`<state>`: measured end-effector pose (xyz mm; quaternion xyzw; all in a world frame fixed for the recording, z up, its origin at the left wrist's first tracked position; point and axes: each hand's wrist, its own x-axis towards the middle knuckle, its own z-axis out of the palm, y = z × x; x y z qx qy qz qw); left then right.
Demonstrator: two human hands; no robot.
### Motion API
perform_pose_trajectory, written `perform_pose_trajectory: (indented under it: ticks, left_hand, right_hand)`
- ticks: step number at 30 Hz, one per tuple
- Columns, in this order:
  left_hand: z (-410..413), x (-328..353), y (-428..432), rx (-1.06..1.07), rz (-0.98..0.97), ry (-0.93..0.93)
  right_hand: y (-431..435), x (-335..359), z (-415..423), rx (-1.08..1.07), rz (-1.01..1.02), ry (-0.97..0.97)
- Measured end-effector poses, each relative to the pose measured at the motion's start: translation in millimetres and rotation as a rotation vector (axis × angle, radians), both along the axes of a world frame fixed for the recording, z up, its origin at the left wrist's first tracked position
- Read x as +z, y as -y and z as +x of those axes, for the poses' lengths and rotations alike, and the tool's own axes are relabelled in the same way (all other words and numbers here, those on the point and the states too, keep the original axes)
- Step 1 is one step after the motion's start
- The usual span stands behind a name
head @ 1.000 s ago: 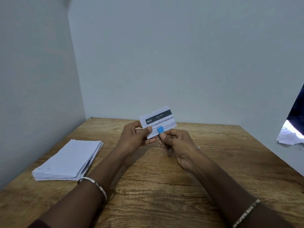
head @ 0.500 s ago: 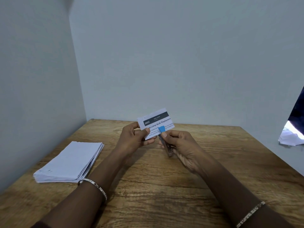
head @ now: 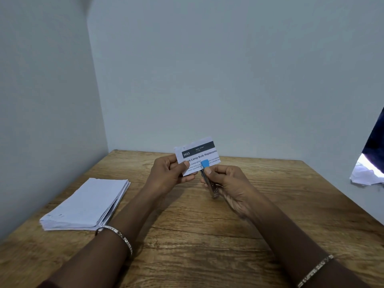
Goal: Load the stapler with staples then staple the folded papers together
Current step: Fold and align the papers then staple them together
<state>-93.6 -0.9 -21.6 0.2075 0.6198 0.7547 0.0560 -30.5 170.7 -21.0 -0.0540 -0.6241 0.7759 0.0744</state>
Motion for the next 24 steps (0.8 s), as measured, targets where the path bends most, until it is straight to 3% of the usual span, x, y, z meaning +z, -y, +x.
perform_pose_trajectory:
  ticks: [11,18,24]
  left_hand:
    - [-0.4,-0.5,1.1,-0.011,-0.043,-0.033]
    - [3.8,0.3,-3.5,-0.077,0.026,0.006]
    - [5.5,-1.4,-2.7,-0.04,0.06,0.037]
  right_hand:
    - [0.5,0.4,0.5,-0.029,-0.02,0.008]
    - [5.7,4.4,-5.1,-0.191,0.007,0.057]
    - [7.1,3.2,0.1,-0.066,0.011,0.023]
